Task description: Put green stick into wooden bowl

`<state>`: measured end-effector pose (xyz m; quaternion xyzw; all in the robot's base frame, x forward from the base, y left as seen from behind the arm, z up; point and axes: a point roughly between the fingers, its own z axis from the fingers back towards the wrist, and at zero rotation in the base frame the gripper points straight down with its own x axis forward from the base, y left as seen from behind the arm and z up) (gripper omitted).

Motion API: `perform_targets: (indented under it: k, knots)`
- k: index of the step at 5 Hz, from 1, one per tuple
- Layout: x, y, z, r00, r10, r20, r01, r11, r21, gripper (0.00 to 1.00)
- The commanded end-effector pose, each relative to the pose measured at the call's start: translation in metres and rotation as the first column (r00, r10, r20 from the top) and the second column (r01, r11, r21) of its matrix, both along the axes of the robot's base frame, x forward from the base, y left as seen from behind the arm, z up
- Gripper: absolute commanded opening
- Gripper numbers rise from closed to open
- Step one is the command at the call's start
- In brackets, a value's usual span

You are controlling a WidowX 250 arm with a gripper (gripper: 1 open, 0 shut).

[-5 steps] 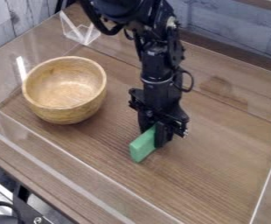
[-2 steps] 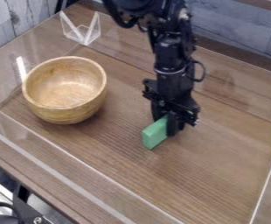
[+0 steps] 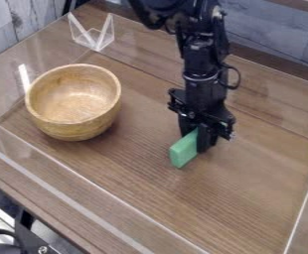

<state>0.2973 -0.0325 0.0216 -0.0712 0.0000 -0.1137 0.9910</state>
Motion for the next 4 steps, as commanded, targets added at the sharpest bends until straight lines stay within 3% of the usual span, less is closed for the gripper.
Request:
perform_targets:
  k: [1, 2, 4]
  knots:
    - [-0.005, 0.003, 0.000, 1.000, -0.021, 0.002, 0.021, 1.000, -0.017, 0.00]
    - [-0.012, 0.009, 0.001, 0.999, -0.041, -0.005, 0.041, 0.999, -0.030, 0.00]
    - [-0.032, 0.015, 0.015, 0.997, 0.079, -0.026, -0.080, 0.996, -0.047, 0.00]
